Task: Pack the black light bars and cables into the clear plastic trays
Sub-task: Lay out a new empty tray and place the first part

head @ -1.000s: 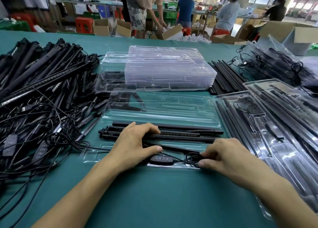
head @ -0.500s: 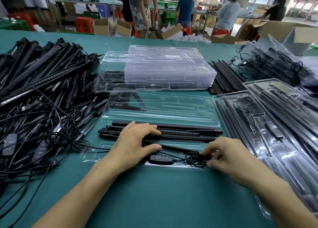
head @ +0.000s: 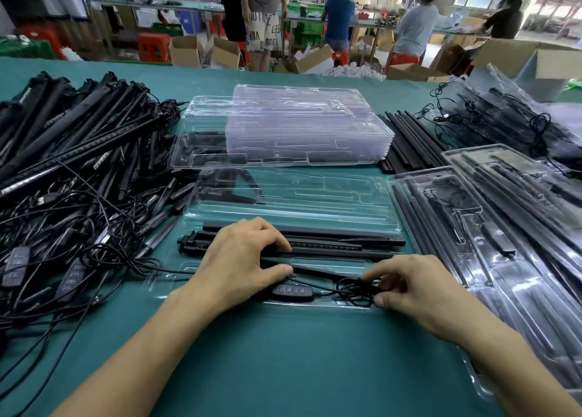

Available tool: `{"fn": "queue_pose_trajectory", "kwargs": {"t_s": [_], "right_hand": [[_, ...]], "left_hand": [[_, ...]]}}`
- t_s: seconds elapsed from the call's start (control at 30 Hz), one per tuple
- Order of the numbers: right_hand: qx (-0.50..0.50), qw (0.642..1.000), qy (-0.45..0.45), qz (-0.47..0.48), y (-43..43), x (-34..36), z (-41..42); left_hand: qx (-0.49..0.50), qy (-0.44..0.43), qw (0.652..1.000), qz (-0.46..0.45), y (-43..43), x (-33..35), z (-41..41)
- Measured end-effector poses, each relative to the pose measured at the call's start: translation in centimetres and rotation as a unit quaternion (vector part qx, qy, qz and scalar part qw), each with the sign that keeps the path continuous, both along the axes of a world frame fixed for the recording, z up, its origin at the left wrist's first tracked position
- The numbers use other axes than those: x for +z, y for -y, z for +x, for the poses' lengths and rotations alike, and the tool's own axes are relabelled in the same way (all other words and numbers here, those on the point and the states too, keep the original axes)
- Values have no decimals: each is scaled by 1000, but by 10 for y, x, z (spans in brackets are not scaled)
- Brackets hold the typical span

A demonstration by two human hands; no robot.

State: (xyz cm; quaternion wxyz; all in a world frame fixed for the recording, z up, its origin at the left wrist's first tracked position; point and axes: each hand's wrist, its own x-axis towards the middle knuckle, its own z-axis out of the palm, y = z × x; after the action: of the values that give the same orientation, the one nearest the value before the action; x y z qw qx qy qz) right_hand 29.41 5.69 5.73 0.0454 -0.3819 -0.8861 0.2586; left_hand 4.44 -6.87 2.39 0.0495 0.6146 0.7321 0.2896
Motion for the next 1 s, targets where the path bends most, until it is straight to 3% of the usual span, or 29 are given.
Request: {"fn": "queue_pose_trajectory", "kwargs": {"t_s": [0.27,0.47,0.6,0.77,0.9,1.0], "right_hand": [[8,1000,7,27,-3,-3,-2],[10,998,-1,65,-3,-10,-5],[16,996,0,83,0,-12,-3],[62,996,32,55,-10,3,0],[-57,991,-93,78,-53,12,-22],[-150,985,-76,31,-89,7,-50]], "left_hand": [[-161,-42,983,-77,-28,16,30],[-175,-16,983,-62,-30,-1,46],[-176,60,980,-64,-31,-4,47],[-176,-1,982,-74,-29,-6,48],[-174,-13,982,-79,-27,-3,49],[-171,-16,982,-83,-26,-1,51]]}}
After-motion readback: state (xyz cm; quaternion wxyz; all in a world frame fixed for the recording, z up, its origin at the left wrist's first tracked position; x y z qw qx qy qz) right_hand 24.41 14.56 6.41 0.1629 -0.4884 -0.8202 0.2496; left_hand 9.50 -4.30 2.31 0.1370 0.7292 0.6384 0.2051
